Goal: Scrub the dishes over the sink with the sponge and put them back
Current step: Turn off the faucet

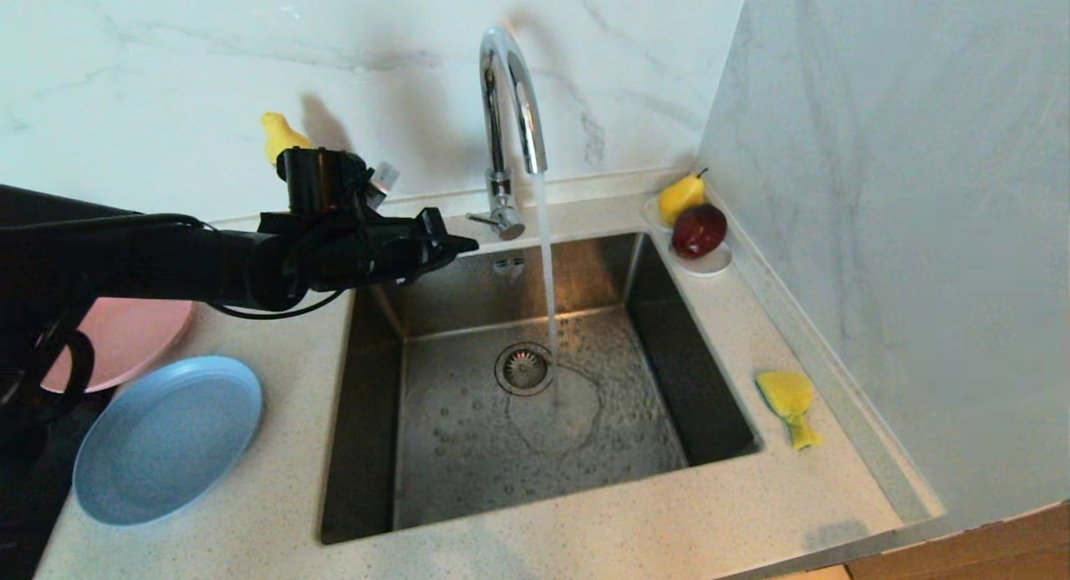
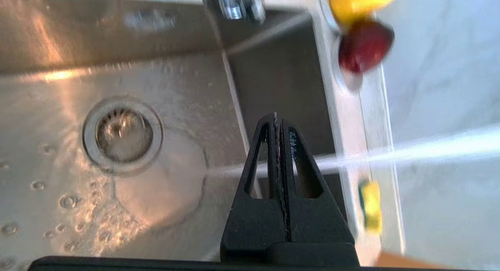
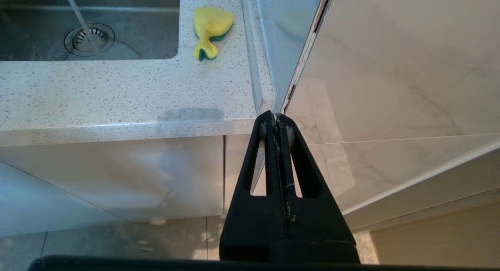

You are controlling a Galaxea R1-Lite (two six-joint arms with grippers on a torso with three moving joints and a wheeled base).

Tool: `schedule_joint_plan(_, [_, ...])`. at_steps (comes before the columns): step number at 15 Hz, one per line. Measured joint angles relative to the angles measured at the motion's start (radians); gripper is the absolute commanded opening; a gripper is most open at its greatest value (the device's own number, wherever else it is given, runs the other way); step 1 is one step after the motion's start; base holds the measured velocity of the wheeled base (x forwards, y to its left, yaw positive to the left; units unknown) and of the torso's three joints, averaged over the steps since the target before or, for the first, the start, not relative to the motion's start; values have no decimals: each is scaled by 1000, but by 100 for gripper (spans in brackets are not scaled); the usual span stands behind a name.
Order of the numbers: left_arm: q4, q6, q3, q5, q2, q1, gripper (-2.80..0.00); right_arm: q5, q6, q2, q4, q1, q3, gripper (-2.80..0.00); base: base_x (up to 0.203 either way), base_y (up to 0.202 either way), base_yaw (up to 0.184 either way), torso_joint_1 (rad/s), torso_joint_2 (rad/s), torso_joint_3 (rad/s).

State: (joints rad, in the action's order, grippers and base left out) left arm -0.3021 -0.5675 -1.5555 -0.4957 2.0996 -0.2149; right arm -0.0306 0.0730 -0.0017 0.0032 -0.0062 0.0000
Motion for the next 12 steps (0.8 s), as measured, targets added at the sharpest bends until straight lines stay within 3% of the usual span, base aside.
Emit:
schedule_joint_plan(4, [-4, -26, -113, 69, 76, 0, -280, 0, 0, 0, 0, 0, 0, -280, 0, 0, 0, 0, 0, 0])
schedule_joint_plan(7, [-15, -80, -212, 70, 124, 0, -280, 0, 0, 0, 0, 0, 0, -280, 0, 0, 0, 0, 0, 0])
schedule_joint_plan(12, [8, -95, -351, 65, 201, -1, -280, 0, 0, 0, 0, 0, 0, -280, 0, 0, 0, 0, 0, 0])
